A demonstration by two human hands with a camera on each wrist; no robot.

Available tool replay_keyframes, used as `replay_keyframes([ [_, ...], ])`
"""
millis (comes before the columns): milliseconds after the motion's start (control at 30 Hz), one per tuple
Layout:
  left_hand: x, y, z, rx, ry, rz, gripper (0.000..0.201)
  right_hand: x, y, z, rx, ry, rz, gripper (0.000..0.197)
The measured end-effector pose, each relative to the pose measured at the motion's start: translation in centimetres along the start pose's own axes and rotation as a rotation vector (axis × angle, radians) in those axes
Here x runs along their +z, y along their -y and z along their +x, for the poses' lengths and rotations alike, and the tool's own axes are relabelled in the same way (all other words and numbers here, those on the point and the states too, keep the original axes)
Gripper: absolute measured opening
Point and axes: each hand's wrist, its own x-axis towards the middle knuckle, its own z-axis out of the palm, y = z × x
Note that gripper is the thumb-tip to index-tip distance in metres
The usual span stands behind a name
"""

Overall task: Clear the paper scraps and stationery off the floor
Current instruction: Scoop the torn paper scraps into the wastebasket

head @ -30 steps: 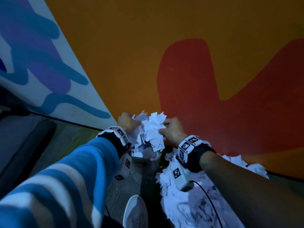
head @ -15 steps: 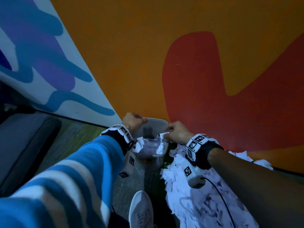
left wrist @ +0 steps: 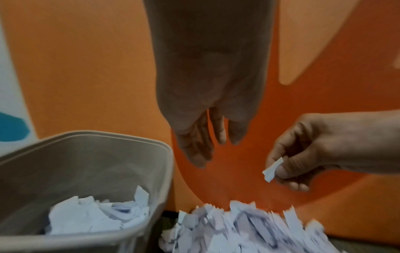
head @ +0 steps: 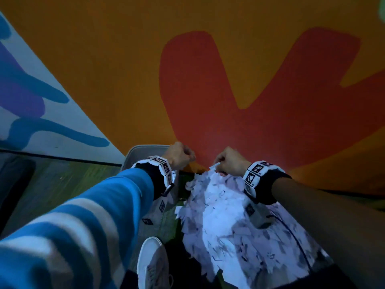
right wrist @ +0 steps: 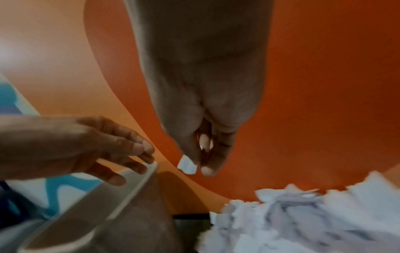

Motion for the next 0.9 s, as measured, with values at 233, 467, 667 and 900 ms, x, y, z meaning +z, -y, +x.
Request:
replay_keyframes([
  [233, 12.3, -0.1, 1.2, 0.033, 0.341, 0.258, 0.032, 0.3, -10.9, -1.0, 0.1, 0.19, -0.346, 0.023],
  [467, 24.1, 6.3, 2.5, 0.006, 0.532, 0.376, 0.1, 7.1, -20.8, 0.6, 0.211, 0.293, -0.396, 0.009],
  [667, 29.1, 8.7, 3.3, -0.152, 0.482, 0.392, 0.127, 11.7, -25.2, 1.0, 0.249, 0.378, -0.464, 0.122],
  [900, 29.2, 10.8, 4.7, -0.027, 0.278, 0.407, 0.075, 10.5, -25.0, 1.8, 0.145, 0.298, -0.454, 0.072],
])
